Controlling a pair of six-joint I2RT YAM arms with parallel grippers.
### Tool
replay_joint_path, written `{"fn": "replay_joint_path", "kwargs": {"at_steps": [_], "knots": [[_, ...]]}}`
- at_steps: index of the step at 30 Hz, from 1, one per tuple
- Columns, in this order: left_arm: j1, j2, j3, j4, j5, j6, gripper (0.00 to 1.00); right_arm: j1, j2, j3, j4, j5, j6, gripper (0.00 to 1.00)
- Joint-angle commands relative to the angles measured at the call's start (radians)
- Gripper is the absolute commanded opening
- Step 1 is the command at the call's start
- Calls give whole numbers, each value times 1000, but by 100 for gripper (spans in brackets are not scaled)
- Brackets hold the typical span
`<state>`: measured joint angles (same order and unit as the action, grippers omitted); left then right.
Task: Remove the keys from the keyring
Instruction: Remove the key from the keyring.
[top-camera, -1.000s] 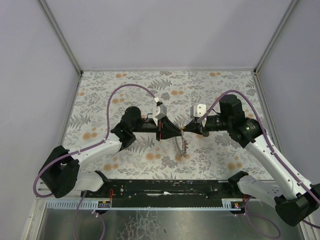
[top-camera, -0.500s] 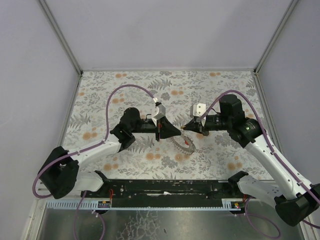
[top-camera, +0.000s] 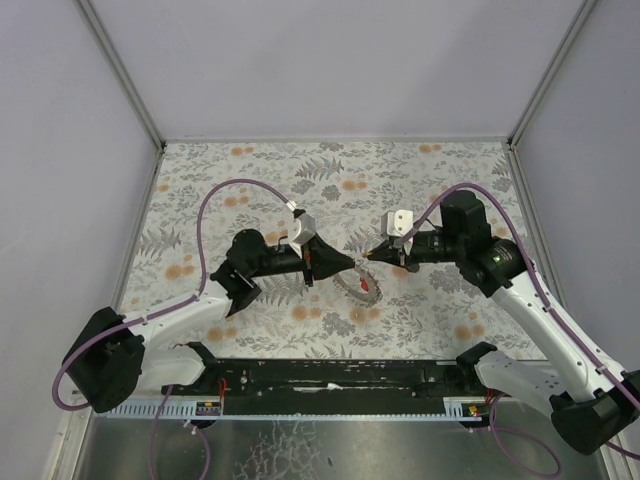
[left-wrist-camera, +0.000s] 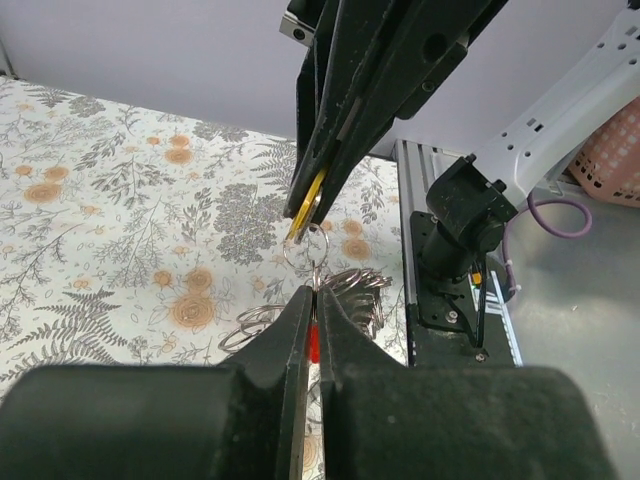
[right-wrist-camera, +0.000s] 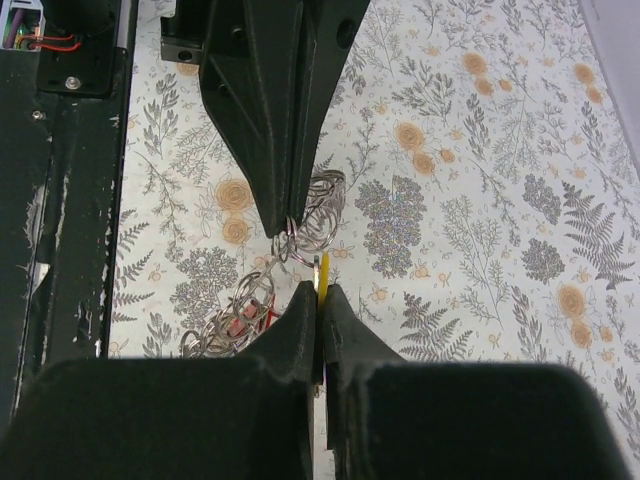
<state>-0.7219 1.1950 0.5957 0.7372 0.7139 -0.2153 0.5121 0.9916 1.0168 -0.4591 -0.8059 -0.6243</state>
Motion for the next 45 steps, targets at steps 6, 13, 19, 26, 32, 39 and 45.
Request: {"fn": "replay_joint_path", "kwargs": {"at_steps": [6, 13, 19, 26, 32, 39, 45], "knots": [[1, -25, -24, 169, -62, -57, 0, -2, -30, -19, -38, -12, -117, 0], [2, -38, -31, 169, -77, -57, 0, -3, -39, -25, -63, 18, -154, 0], [2, -44, -36, 178, -84, -65, 0, -2, -40, -24, -86, 32, -204, 0], [2, -44, -37, 166, -97, -66, 0, -3, -53, -27, -96, 43, -278, 0], [-3, -26, -55, 219, -138, -112, 0, 19, -67, -46, -99, 32, -346, 0], [-41, 5, -89, 306, -205, -153, 0, 57, -46, -46, -42, 66, -313, 0], [-45, 6, -96, 317, -220, -158, 0, 87, -44, -50, -129, 87, -424, 0]]}}
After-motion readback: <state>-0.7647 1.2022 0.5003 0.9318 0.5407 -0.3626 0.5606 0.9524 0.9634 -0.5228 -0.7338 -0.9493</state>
